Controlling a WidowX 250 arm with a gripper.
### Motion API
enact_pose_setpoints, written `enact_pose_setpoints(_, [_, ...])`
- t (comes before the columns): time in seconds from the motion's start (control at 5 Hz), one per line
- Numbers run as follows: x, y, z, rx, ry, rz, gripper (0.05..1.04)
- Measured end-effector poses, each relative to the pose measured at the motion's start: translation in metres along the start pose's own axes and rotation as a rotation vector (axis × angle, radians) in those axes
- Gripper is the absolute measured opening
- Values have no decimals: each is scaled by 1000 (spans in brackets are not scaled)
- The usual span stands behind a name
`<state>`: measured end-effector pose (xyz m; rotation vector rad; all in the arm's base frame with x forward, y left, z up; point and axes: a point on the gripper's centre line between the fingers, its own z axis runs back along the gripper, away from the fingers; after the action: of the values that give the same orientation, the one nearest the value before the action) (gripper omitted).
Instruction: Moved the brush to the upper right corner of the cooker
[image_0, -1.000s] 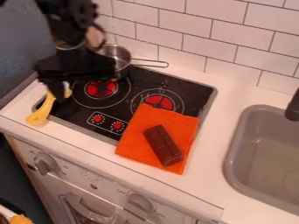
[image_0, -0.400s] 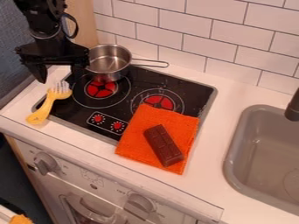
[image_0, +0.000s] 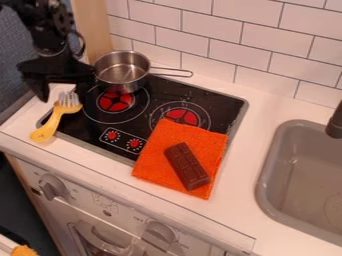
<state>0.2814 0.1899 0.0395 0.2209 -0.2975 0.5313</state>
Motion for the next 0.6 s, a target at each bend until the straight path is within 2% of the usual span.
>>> enact_pose_setpoints(0.4, [-15, 7, -21, 0, 80, -10, 999])
enact_pose_setpoints(0.6, [-10, 10, -25, 10, 80, 3, 999])
